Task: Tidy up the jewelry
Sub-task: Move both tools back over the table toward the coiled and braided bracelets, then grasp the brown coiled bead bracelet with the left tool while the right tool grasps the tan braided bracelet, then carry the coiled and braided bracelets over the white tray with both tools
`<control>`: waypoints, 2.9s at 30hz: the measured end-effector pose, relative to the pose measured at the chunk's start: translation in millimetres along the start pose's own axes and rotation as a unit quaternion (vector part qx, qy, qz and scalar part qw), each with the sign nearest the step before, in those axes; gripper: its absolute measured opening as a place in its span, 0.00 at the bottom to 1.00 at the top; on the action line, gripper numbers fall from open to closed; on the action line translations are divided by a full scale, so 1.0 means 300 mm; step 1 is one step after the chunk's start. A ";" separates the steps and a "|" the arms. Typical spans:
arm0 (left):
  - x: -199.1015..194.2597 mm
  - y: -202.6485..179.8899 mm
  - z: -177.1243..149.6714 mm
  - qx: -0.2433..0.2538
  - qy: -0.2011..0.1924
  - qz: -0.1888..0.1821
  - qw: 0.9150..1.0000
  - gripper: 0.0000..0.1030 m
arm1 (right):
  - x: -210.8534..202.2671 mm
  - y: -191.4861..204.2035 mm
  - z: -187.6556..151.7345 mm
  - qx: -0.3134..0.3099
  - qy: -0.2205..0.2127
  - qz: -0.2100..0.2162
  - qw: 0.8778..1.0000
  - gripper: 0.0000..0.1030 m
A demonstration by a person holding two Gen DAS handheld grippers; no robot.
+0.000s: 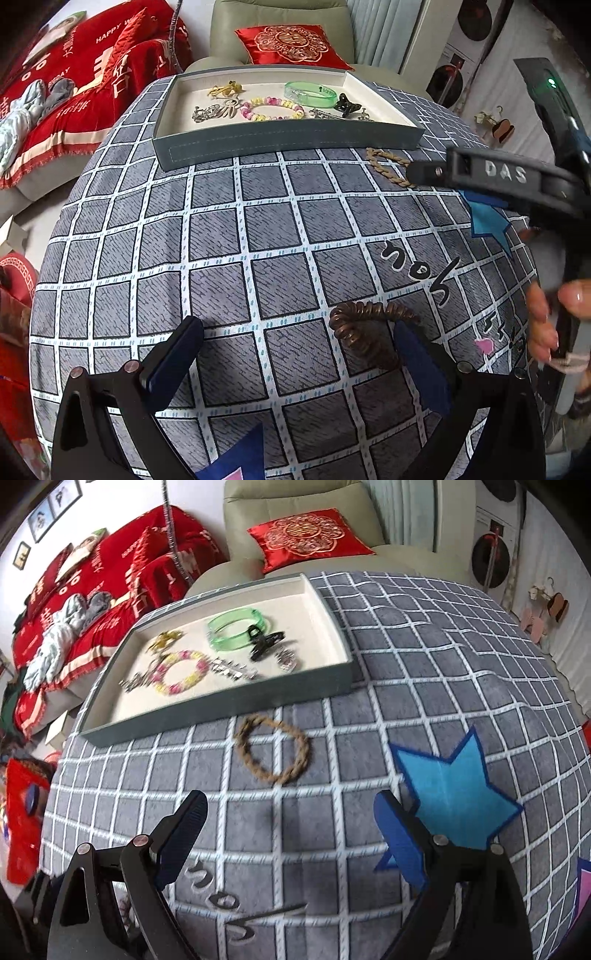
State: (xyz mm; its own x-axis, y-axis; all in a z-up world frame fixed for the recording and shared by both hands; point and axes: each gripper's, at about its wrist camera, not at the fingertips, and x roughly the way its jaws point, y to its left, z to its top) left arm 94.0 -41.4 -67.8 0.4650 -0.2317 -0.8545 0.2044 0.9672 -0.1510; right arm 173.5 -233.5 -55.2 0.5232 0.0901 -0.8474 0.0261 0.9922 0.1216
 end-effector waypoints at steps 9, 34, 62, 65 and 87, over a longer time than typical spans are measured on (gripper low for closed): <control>0.009 -0.014 -0.001 0.010 -0.008 0.023 1.000 1.00 | 0.103 -0.015 0.064 -0.014 0.007 -0.029 0.999 0.74; -0.035 0.017 0.038 0.025 -0.031 -0.049 0.998 0.28 | -0.010 0.022 0.010 -0.035 -0.016 -0.005 0.999 0.08; -0.128 0.215 0.414 0.007 -0.129 -0.031 0.991 0.28 | -0.139 0.117 0.203 -0.015 -0.058 0.055 0.997 0.08; -0.104 0.216 0.447 0.010 -0.128 -0.026 0.991 0.28 | -0.115 0.132 0.232 -0.015 -0.056 0.056 0.997 0.08; 0.064 0.231 0.588 0.015 -0.117 0.009 0.993 0.28 | 0.061 0.178 0.361 -0.019 -0.037 0.058 0.997 0.08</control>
State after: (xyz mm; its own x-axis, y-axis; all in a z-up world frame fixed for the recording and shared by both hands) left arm 269.1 2.6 -7.0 0.6554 -0.2353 -0.7177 0.2175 0.9688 -0.1189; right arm 276.7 -188.0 -8.3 0.5822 0.1988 -0.7884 -0.0700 0.9783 0.1950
